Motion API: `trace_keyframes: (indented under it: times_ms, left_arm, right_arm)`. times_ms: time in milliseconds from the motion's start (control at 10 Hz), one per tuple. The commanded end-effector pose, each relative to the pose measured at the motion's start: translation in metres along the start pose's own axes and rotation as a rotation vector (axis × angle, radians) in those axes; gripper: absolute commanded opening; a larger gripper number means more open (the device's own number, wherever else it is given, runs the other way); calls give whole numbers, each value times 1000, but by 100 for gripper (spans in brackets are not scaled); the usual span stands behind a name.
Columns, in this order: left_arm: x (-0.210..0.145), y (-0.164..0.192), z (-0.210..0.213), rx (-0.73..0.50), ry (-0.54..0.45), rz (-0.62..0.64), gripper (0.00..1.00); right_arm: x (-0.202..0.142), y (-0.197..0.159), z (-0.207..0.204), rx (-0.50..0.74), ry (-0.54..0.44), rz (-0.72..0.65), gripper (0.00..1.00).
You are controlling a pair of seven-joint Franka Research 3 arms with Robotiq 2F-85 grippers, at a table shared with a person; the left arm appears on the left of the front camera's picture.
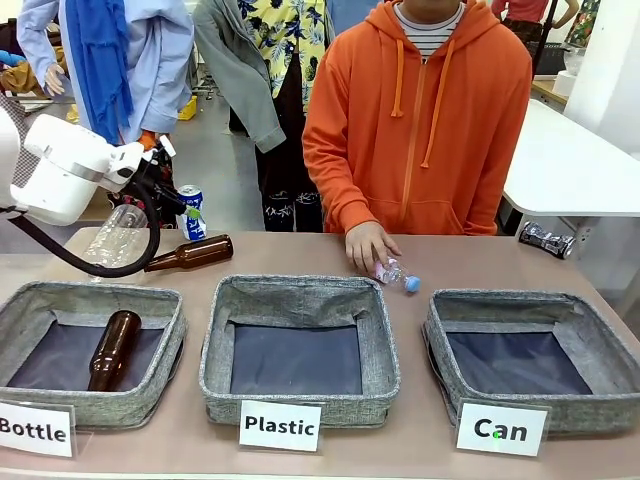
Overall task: Sort the can waste into the basket.
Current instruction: Pick up the can waste from the table and place it in the right Fabric basket.
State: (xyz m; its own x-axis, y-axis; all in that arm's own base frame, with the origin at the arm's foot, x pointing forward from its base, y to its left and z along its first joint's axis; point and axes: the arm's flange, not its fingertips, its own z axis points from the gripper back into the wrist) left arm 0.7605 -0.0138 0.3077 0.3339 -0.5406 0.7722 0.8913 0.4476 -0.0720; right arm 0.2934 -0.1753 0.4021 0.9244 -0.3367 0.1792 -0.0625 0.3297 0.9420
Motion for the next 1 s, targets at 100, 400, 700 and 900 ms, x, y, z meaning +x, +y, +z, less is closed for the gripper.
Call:
trace_keyframes:
  times_ms: [100,400,700,900]
  left_arm:
    - [10,12,-10,16,-61,45,95]
    - [11,11,-12,5,-28,31,0]
    - [16,-5,28,1,-59,4,13]
    - [29,-47,106,-98,-75,-57,0]
  right_arm:
    - [3,1,0,21,-13,27,100]
    - [3,1,0,21,-13,27,100]
    - [3,1,0,21,-13,27,100]
    - [3,1,0,21,-13,27,100]
